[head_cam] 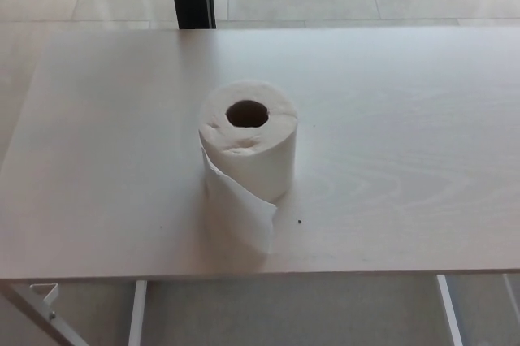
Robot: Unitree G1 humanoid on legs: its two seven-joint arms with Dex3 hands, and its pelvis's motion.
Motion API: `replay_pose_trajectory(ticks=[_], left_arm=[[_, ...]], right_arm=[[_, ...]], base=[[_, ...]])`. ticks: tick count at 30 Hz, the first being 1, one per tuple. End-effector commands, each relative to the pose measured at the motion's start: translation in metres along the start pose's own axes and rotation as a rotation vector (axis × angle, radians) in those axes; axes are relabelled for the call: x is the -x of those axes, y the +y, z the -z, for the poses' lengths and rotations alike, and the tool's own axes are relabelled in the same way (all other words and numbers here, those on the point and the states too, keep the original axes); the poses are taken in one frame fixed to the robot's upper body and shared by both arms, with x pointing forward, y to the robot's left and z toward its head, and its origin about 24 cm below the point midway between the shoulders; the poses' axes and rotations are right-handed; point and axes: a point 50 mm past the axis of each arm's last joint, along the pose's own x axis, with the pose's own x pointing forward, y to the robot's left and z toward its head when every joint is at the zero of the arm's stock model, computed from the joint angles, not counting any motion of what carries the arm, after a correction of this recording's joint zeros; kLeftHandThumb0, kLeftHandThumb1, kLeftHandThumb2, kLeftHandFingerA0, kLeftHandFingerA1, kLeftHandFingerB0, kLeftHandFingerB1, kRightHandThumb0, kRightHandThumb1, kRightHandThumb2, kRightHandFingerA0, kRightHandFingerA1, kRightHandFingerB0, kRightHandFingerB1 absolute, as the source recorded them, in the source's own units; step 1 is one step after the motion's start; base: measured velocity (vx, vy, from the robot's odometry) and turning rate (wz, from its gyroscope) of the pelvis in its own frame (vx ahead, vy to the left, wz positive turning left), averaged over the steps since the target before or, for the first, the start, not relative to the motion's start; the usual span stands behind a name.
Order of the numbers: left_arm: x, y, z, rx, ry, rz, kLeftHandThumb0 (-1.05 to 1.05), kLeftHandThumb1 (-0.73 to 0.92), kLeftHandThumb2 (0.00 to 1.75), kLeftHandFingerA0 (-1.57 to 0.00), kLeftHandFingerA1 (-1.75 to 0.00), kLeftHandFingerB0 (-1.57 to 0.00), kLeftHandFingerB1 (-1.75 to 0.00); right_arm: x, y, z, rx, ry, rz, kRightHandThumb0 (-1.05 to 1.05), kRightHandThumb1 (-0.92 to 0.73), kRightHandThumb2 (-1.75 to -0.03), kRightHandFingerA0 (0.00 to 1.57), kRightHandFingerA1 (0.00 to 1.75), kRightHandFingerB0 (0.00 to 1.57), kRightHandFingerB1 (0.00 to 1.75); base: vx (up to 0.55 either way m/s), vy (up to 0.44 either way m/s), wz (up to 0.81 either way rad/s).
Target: A toilet paper roll is kept in the middle of the desk infront of the robot. The robot places its left hand on the top of the toilet paper roll to hold it still and uses its right hand to tear off a piece of toilet paper from it and hands the paper to a person
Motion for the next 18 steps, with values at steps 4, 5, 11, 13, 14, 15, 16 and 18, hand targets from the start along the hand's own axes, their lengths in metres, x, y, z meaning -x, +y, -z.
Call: replay_pose_trajectory(ticks=[4,5,11,13,14,15,16,18], left_arm=[[-0.027,0.04,0.028,0.12,0.294,0.11,-0.45,0.75,0.63,-0.63,-0.5,-0.56,-0.44],[-0.027,0.04,0.029,0.119,0.296,0.112,-0.45,0.75,0.63,-0.63,-0.5,-0.56,-0.44],[-0.026,0.018,0.026,0.083,0.228,0.252,-0.44,0.8,0.64,-0.55,-0.52,-0.5,-0.43],[-0.023,0.015,0.03,0.03,0.239,0.295,-0.43,0.79,0.63,-0.54,-0.5,-0.48,-0.41],[-0.019,0.012,0.04,0.012,0.266,0.286,-0.43,0.77,0.64,-0.59,-0.52,-0.51,-0.42],[-0.016,0.01,0.045,0.0,0.288,0.288,-0.44,0.77,0.64,-0.57,-0.52,-0.49,-0.41],[-0.016,0.01,0.047,-0.004,0.3,0.287,-0.44,0.77,0.63,-0.58,-0.52,-0.51,-0.41],[-0.014,0.009,0.05,0.01,0.319,0.285,-0.45,0.75,0.63,-0.62,-0.53,-0.53,-0.42]], right_arm=[[-0.013,-0.043,-0.05,0.168,-0.109,-0.127,-0.51,-0.65,-0.6,0.77,0.6,0.57,0.48],[-0.012,-0.044,-0.048,0.169,-0.106,-0.127,-0.51,-0.65,-0.6,0.77,0.6,0.57,0.48],[-0.012,-0.025,-0.033,-0.028,-0.109,-0.16,-0.47,-0.66,-0.6,0.82,0.66,0.6,0.49],[-0.011,-0.027,-0.03,-0.063,-0.109,-0.143,-0.47,-0.65,-0.59,0.82,0.66,0.6,0.5],[-0.01,-0.029,-0.026,-0.106,-0.1,-0.127,-0.47,-0.66,-0.6,0.8,0.61,0.59,0.48],[-0.01,-0.03,-0.023,-0.127,-0.085,-0.121,-0.46,-0.67,-0.59,0.79,0.6,0.58,0.48],[-0.011,-0.029,-0.023,-0.133,-0.073,-0.114,-0.43,-0.66,-0.58,0.8,0.6,0.59,0.48],[-0.013,-0.026,-0.02,-0.146,-0.045,-0.099,-0.42,-0.64,-0.59,0.84,0.6,0.63,0.49]], base=[[0.0,0.0,0.0],[0.0,0.0,0.0],[0.0,0.0,0.0],[0.0,0.0,0.0],[0.0,0.0,0.0],[0.0,0.0,0.0],[0.0,0.0,0.0],[0.0,0.0,0.0]])
